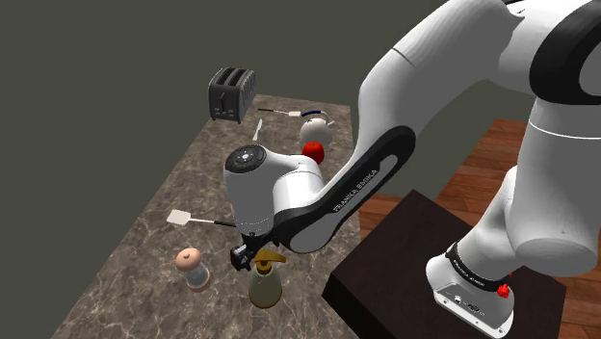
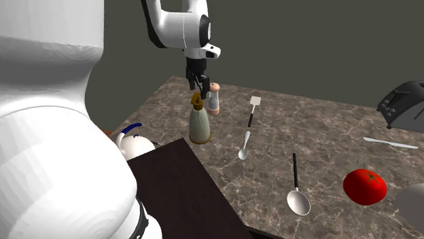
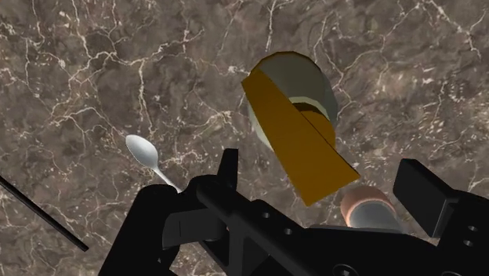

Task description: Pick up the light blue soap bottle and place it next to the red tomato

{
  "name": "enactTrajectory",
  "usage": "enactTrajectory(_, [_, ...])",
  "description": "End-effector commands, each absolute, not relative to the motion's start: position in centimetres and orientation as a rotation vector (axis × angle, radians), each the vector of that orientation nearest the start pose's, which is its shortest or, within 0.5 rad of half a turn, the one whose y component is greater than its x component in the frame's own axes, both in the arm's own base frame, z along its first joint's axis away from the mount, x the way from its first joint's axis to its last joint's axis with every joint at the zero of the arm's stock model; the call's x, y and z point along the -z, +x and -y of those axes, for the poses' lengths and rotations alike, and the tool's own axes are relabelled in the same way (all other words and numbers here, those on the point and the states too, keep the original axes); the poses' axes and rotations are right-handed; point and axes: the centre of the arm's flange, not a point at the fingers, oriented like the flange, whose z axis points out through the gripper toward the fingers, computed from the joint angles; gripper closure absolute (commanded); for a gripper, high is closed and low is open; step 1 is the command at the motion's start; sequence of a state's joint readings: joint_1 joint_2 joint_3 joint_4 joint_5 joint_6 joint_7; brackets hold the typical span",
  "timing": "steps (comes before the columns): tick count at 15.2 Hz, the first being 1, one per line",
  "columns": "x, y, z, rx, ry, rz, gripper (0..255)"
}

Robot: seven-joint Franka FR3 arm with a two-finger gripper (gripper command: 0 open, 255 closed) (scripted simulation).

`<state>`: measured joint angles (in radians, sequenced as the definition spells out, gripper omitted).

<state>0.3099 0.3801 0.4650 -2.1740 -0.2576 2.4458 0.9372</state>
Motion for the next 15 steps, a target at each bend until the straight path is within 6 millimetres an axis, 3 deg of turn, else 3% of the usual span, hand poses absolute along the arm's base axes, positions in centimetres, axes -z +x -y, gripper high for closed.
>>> enactTrajectory(1, [-21.8, 39.7, -39.1, -0.066, -3.175, 0.027, 0])
enactTrajectory(5, [-19.9, 39.6, -39.0, -0.066, -3.175, 0.027, 0])
enactTrajectory(12, [-19.9, 39.6, -39.0, -0.066, -3.175, 0.027, 0])
enactTrajectory(13, [-19.9, 39.6, -39.0, -0.066, -3.175, 0.027, 255])
enactTrajectory(15, [-19.9, 39.6, -39.0, -0.066, -3.175, 0.027, 255])
